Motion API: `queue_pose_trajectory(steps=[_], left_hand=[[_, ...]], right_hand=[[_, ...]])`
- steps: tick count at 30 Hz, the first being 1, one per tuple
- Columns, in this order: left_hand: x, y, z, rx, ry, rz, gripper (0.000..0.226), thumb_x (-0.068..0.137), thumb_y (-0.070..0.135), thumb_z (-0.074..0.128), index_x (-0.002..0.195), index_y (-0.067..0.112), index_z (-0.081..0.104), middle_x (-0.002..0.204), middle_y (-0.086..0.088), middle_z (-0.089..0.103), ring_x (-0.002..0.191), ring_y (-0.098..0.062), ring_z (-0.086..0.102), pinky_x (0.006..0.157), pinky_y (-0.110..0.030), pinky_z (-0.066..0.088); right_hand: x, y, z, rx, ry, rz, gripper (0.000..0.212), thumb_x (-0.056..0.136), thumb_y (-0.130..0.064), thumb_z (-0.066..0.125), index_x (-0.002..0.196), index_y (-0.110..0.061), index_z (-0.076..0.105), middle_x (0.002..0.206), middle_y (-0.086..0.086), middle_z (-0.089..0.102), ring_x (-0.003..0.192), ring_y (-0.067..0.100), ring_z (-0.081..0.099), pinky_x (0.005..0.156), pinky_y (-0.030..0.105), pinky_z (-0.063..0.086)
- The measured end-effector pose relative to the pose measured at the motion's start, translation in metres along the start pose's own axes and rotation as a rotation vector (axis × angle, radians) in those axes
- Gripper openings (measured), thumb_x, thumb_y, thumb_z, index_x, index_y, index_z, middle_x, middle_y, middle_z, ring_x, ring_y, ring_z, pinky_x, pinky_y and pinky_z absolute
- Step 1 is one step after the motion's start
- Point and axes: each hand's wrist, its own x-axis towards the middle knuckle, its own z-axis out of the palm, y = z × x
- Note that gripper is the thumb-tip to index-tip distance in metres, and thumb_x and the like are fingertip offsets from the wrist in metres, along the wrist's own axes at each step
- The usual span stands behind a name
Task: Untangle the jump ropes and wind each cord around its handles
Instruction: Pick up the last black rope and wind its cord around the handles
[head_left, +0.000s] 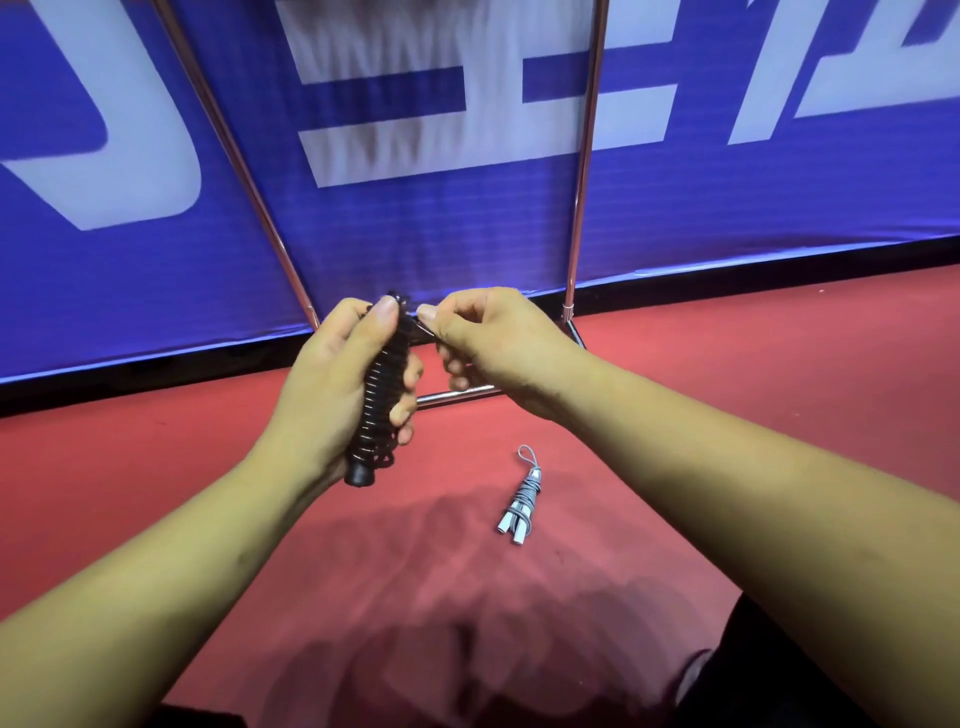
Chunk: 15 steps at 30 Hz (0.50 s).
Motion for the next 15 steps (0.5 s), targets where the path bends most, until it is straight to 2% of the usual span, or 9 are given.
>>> queue_pose_trajectory(steps=[4,8,10,12,15], left_hand=[[0.002,0.003,-0.002,-0.143,0.004,-0.068,0.041,0.090,0.054,0.051,0.109,0.018,0.047,0.064,-0.006,0.049,0.040,-0.017,0.038,0.042,-0.026,0.040],[0.005,0.006,-0.003,-0.281,-0.036,-0.171,0.047,0.091,0.061,0.044,0.099,0.015,0.048,0.059,0.001,0.044,0.038,-0.011,0.036,0.035,-0.021,0.036],[0.007,0.007,-0.003,-0.354,-0.065,-0.181,0.049,0.095,0.060,0.039,0.102,0.013,0.050,0.061,0.002,0.043,0.037,-0.008,0.036,0.033,-0.019,0.035],[0.009,0.006,-0.004,-0.397,-0.086,-0.186,0.056,0.096,0.060,0.036,0.095,0.006,0.054,0.060,0.003,0.042,0.036,-0.007,0.036,0.031,-0.018,0.035],[0.010,0.005,-0.006,-0.464,-0.122,-0.198,0.059,0.095,0.060,0.035,0.085,0.008,0.061,0.059,0.004,0.041,0.034,-0.005,0.035,0.029,-0.017,0.034]], right_hand=[[-0.005,-0.010,-0.004,-0.045,0.030,-0.142,0.015,0.095,-0.018,0.062,0.089,-0.004,0.063,0.070,0.013,0.062,0.061,0.021,0.058,0.057,0.033,0.052],[-0.009,-0.018,-0.012,0.013,-0.048,-0.203,0.017,0.095,-0.015,0.062,0.100,0.001,0.065,0.073,0.015,0.063,0.064,0.025,0.059,0.061,0.037,0.052],[-0.008,-0.019,-0.012,0.070,-0.109,-0.224,0.019,0.096,-0.008,0.059,0.108,0.006,0.063,0.075,0.017,0.061,0.065,0.025,0.059,0.061,0.034,0.052],[-0.009,-0.018,-0.009,0.121,-0.158,-0.238,0.019,0.097,-0.003,0.054,0.111,0.009,0.060,0.077,0.018,0.060,0.067,0.025,0.058,0.064,0.032,0.051],[-0.007,-0.016,-0.006,0.163,-0.165,-0.240,0.020,0.096,-0.002,0.056,0.114,0.003,0.061,0.079,0.016,0.060,0.067,0.025,0.056,0.065,0.033,0.050]])
